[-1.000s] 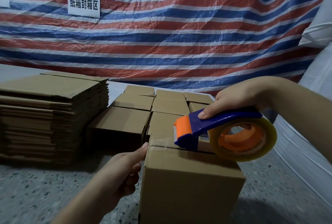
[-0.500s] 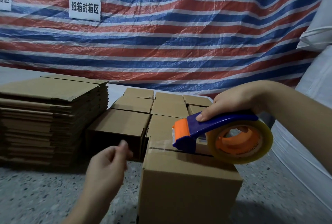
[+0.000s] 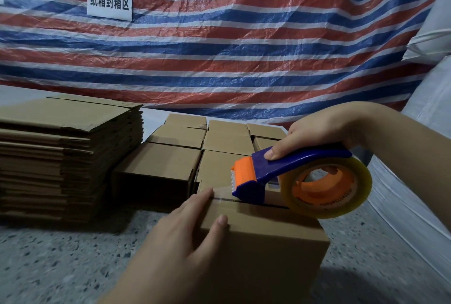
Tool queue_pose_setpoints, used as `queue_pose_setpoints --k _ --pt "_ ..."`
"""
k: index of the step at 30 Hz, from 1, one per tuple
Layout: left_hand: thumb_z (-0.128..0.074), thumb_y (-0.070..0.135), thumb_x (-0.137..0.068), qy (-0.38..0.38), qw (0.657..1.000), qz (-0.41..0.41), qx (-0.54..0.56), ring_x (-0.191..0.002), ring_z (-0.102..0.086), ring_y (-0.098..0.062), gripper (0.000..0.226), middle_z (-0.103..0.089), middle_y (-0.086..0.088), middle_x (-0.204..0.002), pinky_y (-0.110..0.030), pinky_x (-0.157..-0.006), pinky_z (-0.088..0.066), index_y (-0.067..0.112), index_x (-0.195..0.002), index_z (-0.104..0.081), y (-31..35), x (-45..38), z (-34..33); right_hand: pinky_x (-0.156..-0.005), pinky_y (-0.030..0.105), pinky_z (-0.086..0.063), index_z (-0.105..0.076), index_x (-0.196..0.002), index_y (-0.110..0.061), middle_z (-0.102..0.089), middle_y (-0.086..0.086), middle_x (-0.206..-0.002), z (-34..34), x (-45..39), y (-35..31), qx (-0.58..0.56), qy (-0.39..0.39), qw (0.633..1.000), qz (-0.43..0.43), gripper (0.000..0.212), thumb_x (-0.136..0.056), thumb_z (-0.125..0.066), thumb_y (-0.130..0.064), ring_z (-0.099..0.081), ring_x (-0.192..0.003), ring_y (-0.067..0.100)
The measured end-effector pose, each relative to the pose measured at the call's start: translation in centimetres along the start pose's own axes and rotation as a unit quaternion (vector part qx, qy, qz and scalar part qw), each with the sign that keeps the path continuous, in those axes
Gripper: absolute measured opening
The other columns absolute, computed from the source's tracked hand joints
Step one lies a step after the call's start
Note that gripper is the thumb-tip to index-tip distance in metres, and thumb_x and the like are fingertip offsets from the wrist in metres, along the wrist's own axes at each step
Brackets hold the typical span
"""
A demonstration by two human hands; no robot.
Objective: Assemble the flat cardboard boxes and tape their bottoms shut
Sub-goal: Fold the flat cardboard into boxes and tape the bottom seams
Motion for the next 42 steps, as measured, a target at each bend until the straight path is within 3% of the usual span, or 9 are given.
queue_pose_setpoints --k 3,7,16,19,23,26,31,34,42 --pt "-0.020 0.073 -0.087 -0.011 0.994 -0.020 -0.103 -0.132 -0.034 0.002 0.070 -0.023 0.021 -0.158 -0.010 -0.102 -0.029 0.054 -0.149 0.006 0.6 -0.5 0.2 -0.065 0.026 -0.055 -0.081 -0.078 -0.025 -0.076 0.004 -0.088 0.0 0.0 0.0 0.000 -0.003 1.000 -0.004 0.061 -0.045 -0.082 -0.076 -0.070 -0.069 0.014" --pt "-0.013 0.088 -0.064 -0.082 0.980 0.011 -0.181 -0.148 -0.021 -0.014 0.096 0.007 0.011 -0.164 -0.030 -0.116 -0.026 0.051 -0.150 0.010 1.6 -0.9 0.3 -0.067 0.027 -0.054 -0.081 -0.079 -0.024 -0.076 0.005 -0.089 -0.1 0.2 0.0 0.001 -0.002 1.000 0.001 0.064 -0.044 -0.083 -0.077 -0.071 -0.070 0.014" --pt "0.007 0.087 -0.055 -0.074 0.953 -0.011 -0.292 -0.142 -0.034 -0.012 0.105 0.003 0.008 -0.165 -0.027 -0.106 -0.038 0.047 -0.152 0.008 1.8 -1.0 0.3 -0.058 0.024 -0.056 -0.080 -0.072 -0.022 -0.076 0.003 -0.079 0.4 2.0 1.0 0.066 0.011 0.996 -0.051 0.059 -0.055 -0.069 -0.077 -0.071 -0.064 0.013" --pt "0.012 0.088 -0.056 -0.065 0.950 -0.025 -0.305 -0.145 -0.027 -0.010 0.105 0.001 0.007 -0.165 -0.025 -0.111 -0.031 0.045 -0.152 0.007 1.5 -0.9 0.2 -0.074 0.032 -0.056 -0.078 -0.080 -0.018 -0.076 0.005 -0.081 0.5 3.1 3.2 0.058 0.008 0.994 -0.089 0.062 -0.060 -0.067 -0.075 -0.069 -0.068 0.016" --pt "0.021 0.083 -0.052 -0.069 0.940 -0.061 -0.329 -0.150 -0.004 -0.007 0.112 0.009 0.007 -0.165 -0.020 -0.116 -0.006 0.040 -0.154 0.003 1.9 -0.9 0.4 -0.073 0.028 -0.055 -0.072 -0.089 -0.017 -0.073 -0.001 -0.076 -0.7 2.7 4.2 0.088 -0.001 0.991 -0.102 0.064 -0.065 -0.061 -0.075 -0.067 -0.066 0.012" --pt "0.018 0.084 -0.062 -0.078 0.922 -0.088 -0.370 -0.150 0.010 -0.008 0.110 0.020 0.006 -0.162 -0.026 -0.115 0.006 0.031 -0.155 -0.005 2.8 -1.3 0.9 -0.073 0.029 -0.055 -0.070 -0.091 -0.016 -0.073 -0.001 -0.074 -0.9 2.2 4.3 0.083 0.013 0.992 -0.091 0.062 -0.069 -0.059 -0.073 -0.067 -0.066 0.013" --pt "-0.005 0.085 -0.075 -0.120 0.918 -0.105 -0.363 -0.150 0.009 -0.012 0.103 0.012 0.003 -0.164 -0.030 -0.114 0.013 0.023 -0.154 0.015 5.3 -2.3 -0.5 -0.070 0.028 -0.055 -0.070 -0.091 -0.015 -0.072 -0.001 -0.072 -1.1 1.9 4.9 0.064 0.008 0.994 -0.085 0.061 -0.069 -0.060 -0.072 -0.067 -0.062 0.011" --pt "-0.016 0.077 -0.087 -0.157 0.910 -0.110 -0.367 -0.151 0.008 -0.016 0.091 0.008 0.000 -0.165 -0.034 -0.118 0.010 0.023 -0.156 0.009 5.7 -2.6 -2.1 -0.073 0.030 -0.055 -0.070 -0.092 -0.016 -0.072 -0.001 -0.073 -1.0 1.8 5.4 0.059 0.004 0.995 -0.076 0.063 -0.067 -0.061 -0.074 -0.068 -0.063 0.012" --pt "-0.003 0.077 -0.076 -0.148 0.906 -0.119 -0.379 -0.151 0.007 -0.014 0.097 0.007 0.003 -0.165 -0.033 -0.120 0.006 0.025 -0.157 0.003 5.0 -2.8 -2.2 -0.075 0.030 -0.050 -0.074 -0.082 -0.021 -0.070 0.000 -0.077 0.4 2.8 8.0 0.045 -0.023 0.997 -0.060 0.071 -0.058 -0.068 -0.087 -0.064 -0.066 0.013"
Point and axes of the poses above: each hand's wrist, its own x-axis away from the middle knuckle, its own z-axis out of the back of the hand, y = z × x, the point moved 1 cm from there along -x, towards the middle knuckle
